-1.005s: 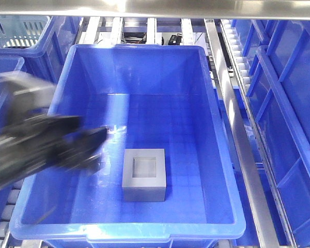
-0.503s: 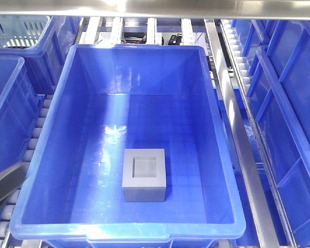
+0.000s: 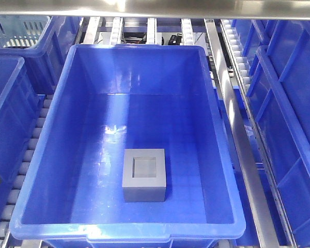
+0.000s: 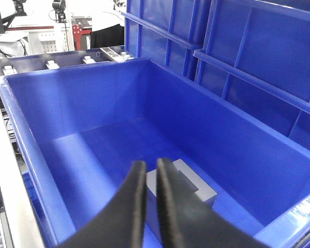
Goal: Sort gray base to blue bin
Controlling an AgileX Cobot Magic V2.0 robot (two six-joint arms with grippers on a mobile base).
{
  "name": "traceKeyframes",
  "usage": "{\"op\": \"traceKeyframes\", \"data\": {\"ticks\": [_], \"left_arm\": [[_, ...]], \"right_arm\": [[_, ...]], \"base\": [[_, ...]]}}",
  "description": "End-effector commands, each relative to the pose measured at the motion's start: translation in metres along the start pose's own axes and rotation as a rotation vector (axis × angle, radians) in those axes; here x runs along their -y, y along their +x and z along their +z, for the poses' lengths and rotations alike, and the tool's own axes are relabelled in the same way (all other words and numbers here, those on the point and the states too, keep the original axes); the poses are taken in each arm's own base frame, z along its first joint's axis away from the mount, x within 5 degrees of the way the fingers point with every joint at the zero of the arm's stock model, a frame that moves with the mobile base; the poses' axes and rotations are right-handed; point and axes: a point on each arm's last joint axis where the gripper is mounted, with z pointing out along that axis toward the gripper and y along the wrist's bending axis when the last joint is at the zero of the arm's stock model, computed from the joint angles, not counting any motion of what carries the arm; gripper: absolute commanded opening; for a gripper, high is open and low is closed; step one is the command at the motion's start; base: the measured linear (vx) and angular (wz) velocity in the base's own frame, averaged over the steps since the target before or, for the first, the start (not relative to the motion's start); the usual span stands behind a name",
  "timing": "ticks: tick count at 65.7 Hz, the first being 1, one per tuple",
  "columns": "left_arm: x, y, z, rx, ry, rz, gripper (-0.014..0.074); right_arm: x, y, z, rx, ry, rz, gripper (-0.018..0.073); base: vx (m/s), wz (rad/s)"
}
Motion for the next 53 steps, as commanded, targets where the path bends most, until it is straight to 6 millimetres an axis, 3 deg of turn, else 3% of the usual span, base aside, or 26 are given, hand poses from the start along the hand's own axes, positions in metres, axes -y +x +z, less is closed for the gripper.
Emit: {"op": "traceKeyframes", "data": {"ticks": [1, 53], "left_arm": [[0.002, -0.0163, -0.0015, 0.113, 0.016, -0.002, -0.0008], [0.0005, -0.0125, -0.002, 0.1, 0.0, 0.038, -0.0007]], "right_arm": [[-0.0002, -0.0022, -0.0002, 0.07, 0.001, -0.013, -0.0009], [-0.0002, -0.0022, -0.0002, 0.07, 0.001, -0.013, -0.0009]], "base": [[0.0, 0.0], [0.0, 0.0]]}}
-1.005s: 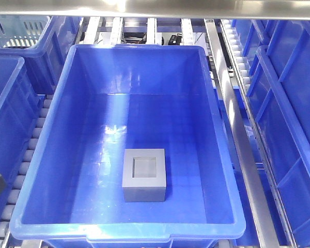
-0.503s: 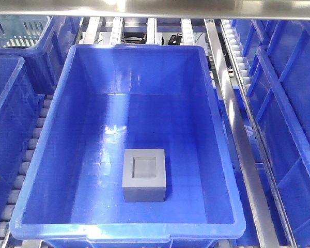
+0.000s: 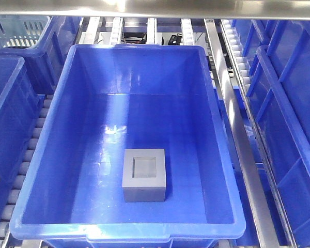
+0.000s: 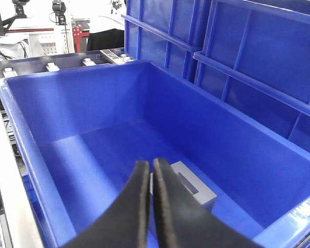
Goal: Sort gray base to blue bin
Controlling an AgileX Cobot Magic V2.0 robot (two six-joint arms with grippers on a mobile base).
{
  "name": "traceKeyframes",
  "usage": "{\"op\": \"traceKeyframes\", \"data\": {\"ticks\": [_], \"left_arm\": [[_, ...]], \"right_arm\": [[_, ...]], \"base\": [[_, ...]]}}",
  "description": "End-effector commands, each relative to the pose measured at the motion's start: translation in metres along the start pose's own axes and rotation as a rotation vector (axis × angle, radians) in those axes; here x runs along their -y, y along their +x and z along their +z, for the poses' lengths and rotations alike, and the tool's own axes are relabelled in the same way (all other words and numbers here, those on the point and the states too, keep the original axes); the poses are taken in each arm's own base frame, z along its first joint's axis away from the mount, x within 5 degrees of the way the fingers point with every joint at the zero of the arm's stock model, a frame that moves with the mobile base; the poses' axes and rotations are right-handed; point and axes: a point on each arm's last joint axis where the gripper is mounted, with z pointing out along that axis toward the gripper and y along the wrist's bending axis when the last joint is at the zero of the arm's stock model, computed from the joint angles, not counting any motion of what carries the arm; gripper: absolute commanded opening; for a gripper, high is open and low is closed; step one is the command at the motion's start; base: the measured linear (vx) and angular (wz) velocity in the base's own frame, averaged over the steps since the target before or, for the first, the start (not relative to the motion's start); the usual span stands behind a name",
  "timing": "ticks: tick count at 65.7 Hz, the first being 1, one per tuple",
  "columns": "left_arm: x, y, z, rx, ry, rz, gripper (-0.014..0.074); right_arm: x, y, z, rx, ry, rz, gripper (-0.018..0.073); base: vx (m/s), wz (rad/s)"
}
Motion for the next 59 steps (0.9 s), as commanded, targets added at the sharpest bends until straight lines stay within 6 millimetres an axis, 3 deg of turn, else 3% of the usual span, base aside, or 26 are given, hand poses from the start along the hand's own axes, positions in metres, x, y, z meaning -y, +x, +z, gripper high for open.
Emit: {"op": "traceKeyframes", "data": {"ticks": [1, 23, 49, 59], "left_arm": [[0.0, -0.011, -0.002, 0.093, -0.01, 0.046, -0.0007], [-0.027, 0.041, -0.024, 0.096, -0.375, 0.156, -0.0007], [-0.04, 0.106, -0.029, 0.251, -0.567, -0.067, -0.0007], [-0.04, 0.107, -0.03, 0.24, -0.576, -0.098, -0.0007]], "right_arm": [[0.0, -0.002, 0.0, 0.07, 0.001, -0.013, -0.0009], [0.0, -0.002, 0.0, 0.07, 0.001, -0.013, -0.0009], [0.0, -0.002, 0.0, 0.07, 0.001, -0.013, -0.0009], [0.0, -0.002, 0.0, 0.07, 0.001, -0.013, -0.0009]], "base": [[0.0, 0.0], [0.0, 0.0], [0.0, 0.0], [0.0, 0.0]]}}
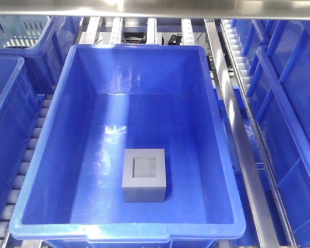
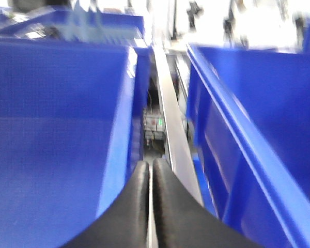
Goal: Sort gray base to blue bin
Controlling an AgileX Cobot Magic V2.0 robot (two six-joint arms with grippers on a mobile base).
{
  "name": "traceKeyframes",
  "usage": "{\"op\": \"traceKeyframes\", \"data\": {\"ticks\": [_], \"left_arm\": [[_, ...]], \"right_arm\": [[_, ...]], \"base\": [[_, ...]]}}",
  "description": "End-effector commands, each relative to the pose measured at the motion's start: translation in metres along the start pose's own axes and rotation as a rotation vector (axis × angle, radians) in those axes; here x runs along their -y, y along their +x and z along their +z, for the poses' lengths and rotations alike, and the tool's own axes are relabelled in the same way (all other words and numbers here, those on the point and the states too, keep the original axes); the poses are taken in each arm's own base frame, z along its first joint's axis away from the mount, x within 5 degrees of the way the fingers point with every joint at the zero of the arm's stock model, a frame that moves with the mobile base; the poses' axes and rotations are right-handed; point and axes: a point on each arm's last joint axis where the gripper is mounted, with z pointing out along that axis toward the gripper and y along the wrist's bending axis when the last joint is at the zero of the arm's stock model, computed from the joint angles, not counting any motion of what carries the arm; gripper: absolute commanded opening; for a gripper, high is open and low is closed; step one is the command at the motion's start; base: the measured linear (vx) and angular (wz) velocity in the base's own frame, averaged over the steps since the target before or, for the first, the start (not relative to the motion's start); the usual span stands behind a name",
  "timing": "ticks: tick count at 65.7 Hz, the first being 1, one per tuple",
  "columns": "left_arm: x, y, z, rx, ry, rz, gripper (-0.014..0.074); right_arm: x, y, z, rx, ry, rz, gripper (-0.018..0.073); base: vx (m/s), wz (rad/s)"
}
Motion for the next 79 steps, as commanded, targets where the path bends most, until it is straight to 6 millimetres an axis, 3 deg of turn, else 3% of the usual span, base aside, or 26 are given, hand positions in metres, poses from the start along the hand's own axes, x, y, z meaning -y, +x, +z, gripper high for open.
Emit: {"op": "traceKeyframes", "data": {"ticks": [1, 31, 79], "left_arm": [[-0.0009, 0.001, -0.0004, 0.075, 0.002, -0.032, -0.0007], [-0.001, 0.0015, -0.0004, 0.072, -0.002, 0.076, -0.0007], [-0.001, 0.0018, -0.0003, 0.068, -0.002, 0.076, -0.0007]], "right_arm": [[-0.0002, -0.0022, -0.0002, 0.07, 0.001, -0.013, -0.0009], [-0.0002, -0.0022, -0.0002, 0.07, 0.001, -0.013, -0.0009], [-0.0002, -0.0022, -0.0002, 0.07, 0.001, -0.013, -0.0009]], "base": [[0.0, 0.0], [0.0, 0.0], [0.0, 0.0]]}}
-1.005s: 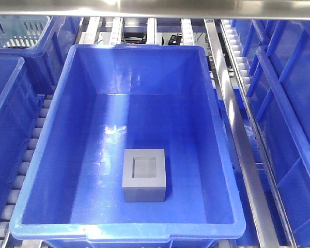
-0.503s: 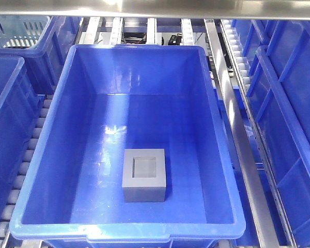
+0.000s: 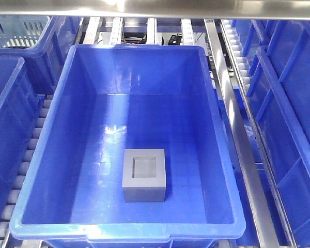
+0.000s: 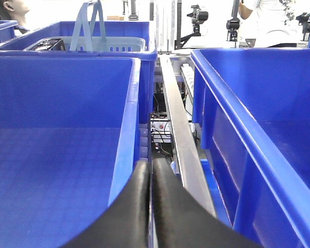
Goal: Sort gray base to blue bin
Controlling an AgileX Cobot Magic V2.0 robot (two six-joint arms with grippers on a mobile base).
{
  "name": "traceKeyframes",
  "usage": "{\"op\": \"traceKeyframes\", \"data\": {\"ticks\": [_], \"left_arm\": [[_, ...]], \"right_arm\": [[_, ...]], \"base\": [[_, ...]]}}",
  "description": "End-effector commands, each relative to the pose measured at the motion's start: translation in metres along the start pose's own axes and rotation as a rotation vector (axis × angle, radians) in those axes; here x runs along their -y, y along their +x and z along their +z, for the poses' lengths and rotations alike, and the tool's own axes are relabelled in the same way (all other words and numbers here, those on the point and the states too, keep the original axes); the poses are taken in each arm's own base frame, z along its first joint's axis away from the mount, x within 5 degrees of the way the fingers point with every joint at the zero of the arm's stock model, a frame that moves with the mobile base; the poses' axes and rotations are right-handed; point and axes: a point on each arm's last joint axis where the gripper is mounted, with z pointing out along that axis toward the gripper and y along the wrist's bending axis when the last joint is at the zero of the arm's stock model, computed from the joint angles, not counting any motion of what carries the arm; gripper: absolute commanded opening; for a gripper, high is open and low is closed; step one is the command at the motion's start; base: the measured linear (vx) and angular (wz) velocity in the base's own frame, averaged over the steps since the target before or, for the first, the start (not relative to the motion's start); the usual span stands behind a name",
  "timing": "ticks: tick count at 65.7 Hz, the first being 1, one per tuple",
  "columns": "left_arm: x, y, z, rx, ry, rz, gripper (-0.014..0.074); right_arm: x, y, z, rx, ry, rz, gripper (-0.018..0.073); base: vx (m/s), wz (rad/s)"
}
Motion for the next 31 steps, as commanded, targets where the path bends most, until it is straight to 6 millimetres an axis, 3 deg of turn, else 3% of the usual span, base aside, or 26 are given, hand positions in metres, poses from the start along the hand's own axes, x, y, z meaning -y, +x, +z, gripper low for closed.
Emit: {"op": "traceKeyframes", "data": {"ticks": [1, 31], "left_arm": [[-0.0009, 0.0024, -0.0004, 0.063, -0.005, -0.007, -0.0007], [-0.0009, 0.0024, -0.0004, 0.063, -0.005, -0.007, -0.0007]], "right_arm": [[-0.0002, -0.0022, -0.0002, 0.07, 0.001, -0.013, -0.0009], [-0.0002, -0.0022, -0.0002, 0.07, 0.001, -0.013, -0.0009]], "base": [[0.0, 0.0], [0.0, 0.0]]}}
